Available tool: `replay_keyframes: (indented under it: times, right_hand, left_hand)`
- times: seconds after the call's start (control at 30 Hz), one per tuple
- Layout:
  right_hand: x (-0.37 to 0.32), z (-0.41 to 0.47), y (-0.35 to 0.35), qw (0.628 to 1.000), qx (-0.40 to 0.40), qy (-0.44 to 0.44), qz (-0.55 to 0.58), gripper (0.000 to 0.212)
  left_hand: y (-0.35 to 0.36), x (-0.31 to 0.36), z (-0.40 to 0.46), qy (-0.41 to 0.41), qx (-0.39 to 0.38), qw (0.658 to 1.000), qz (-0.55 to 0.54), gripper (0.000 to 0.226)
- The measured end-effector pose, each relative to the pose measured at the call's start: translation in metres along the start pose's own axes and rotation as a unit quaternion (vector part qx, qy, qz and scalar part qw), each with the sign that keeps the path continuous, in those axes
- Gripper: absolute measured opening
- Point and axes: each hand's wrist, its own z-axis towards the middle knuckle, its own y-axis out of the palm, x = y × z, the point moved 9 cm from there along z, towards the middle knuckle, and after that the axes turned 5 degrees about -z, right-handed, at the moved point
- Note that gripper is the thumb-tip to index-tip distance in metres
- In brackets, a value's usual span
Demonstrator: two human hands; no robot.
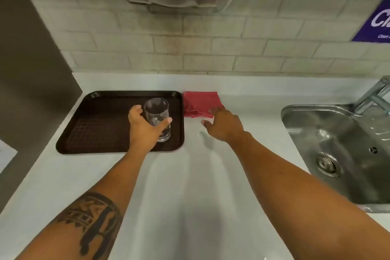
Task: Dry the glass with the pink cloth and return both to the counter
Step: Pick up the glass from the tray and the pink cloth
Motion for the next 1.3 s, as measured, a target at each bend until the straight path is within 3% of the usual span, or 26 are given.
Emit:
replay_keyframes:
  times: [0.17, 0.37, 0.47, 0.67, 0.9, 0.97, 1.03, 1.1, 1.13, 1.23, 1.27, 1.3]
  right_hand:
    - [0.004, 0.031, 0.015, 0.999, -0.033, -0.003, -0.002, 0.058]
    - [-0.011, 0.074, 0.025, 0.999, -0.025, -0.025, -0.009, 0.036]
    - [-0.018, 0.097, 0.042, 0.998, -0.053, -0.029, -0.028, 0.037]
    - [-0.015, 0.129, 0.072, 0.995, -0.091, 0.000, -0.048, 0.062]
    - [-0.002, 0.124, 0.065, 0.993, -0.023, 0.013, -0.113, 0.055]
    - [0.003, 0.114, 0.059, 0.996, 0.006, 0.019, -0.089, 0.045]
    - [0.020, 0.099, 0.055, 0.995, -0.001, 0.082, 0.048, 0.039]
    - [0.039, 0.078, 0.054, 0.941, -0.019, 0.163, 0.295, 0.035]
    - [0.044, 0.066, 0.056, 0.882, -0.032, 0.195, 0.427, 0.032]
    - [0.019, 0.018, 0.058, 0.604, -0.107, 0.196, 0.765, 0.027]
    - [0.011, 0.001, 0.054, 0.545, -0.118, 0.175, 0.812, 0.031]
    - [0.004, -0.015, 0.050, 0.509, -0.120, 0.159, 0.837, 0.036]
  left_hand:
    - [0.020, -0.016, 0.017, -0.045, -0.056, 0.996, -0.054, 0.071]
    - [0.021, -0.018, 0.023, -0.070, -0.059, 0.990, -0.112, 0.061]
    - [0.027, -0.018, 0.016, -0.088, -0.090, 0.983, -0.136, 0.051]
    - [0.031, -0.007, 0.004, -0.085, -0.149, 0.976, -0.137, 0.051]
    - [0.029, -0.004, 0.002, -0.107, -0.154, 0.971, -0.145, 0.055]
    - [0.030, -0.004, 0.002, -0.123, -0.157, 0.965, -0.170, 0.052]
    - [0.031, -0.002, 0.000, -0.137, -0.161, 0.956, -0.201, 0.054]
    - [0.033, -0.001, -0.002, -0.160, -0.156, 0.945, -0.238, 0.067]
    - [0.035, 0.001, -0.004, -0.172, -0.152, 0.940, -0.254, 0.074]
    - [0.042, 0.007, -0.011, -0.193, -0.151, 0.926, -0.286, 0.078]
    - [0.045, 0.010, -0.014, -0.197, -0.155, 0.922, -0.294, 0.076]
    - [0.047, 0.014, -0.018, -0.200, -0.160, 0.919, -0.301, 0.075]
